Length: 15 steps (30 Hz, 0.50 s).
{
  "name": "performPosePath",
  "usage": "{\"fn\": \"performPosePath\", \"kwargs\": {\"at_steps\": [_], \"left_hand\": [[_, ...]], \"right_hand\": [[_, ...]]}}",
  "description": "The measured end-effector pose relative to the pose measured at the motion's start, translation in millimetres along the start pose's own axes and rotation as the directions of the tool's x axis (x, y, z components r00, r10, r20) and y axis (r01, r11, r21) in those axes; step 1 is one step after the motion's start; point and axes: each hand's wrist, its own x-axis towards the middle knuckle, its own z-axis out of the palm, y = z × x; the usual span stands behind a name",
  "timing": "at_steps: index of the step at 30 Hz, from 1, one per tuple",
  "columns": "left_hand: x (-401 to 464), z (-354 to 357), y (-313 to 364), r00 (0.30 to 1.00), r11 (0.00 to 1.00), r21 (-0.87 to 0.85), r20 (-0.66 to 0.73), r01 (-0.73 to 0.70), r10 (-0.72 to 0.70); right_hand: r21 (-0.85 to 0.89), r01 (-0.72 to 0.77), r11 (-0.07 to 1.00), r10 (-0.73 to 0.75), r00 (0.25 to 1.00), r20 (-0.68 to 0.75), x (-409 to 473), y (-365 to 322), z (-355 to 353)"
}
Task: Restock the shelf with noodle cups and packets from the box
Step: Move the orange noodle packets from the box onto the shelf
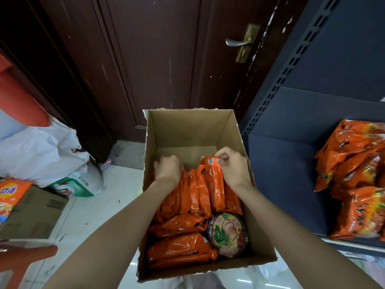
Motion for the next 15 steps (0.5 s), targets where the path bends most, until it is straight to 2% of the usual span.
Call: {"fn": "performPosePath", "kwargs": {"at_steps": [3, 6, 11, 15], "left_hand": [[-10, -11, -2, 0.987, 0.972, -0.2, -0.123, -0.123, 0.1], [-29, -32, -2, 0.944, 0.858, -0.408, -0.237, -0.313, 0.231], [-54, -76, 9, 0.864, 0.731, -0.487, -0.408, -0.478, 0.294], [-81, -105, 41, 0.815, 0.611, -0.552, -0.483, -0.568, 0.321]], "right_hand": [[0.037, 0.011, 0.999, -0.008, 0.997, -0.071, -7, -10, -9], [0.07, 0.018, 0.997, -0.01, 0.994, -0.111, -14, -19, -17], [0.114, 0.081, 0.99, -0.062, 0.985, -0.161, -23, -35, -47], [0.172, 0.154, 0.973, -0.107, 0.961, -0.254, -35, -44, -85]]}}
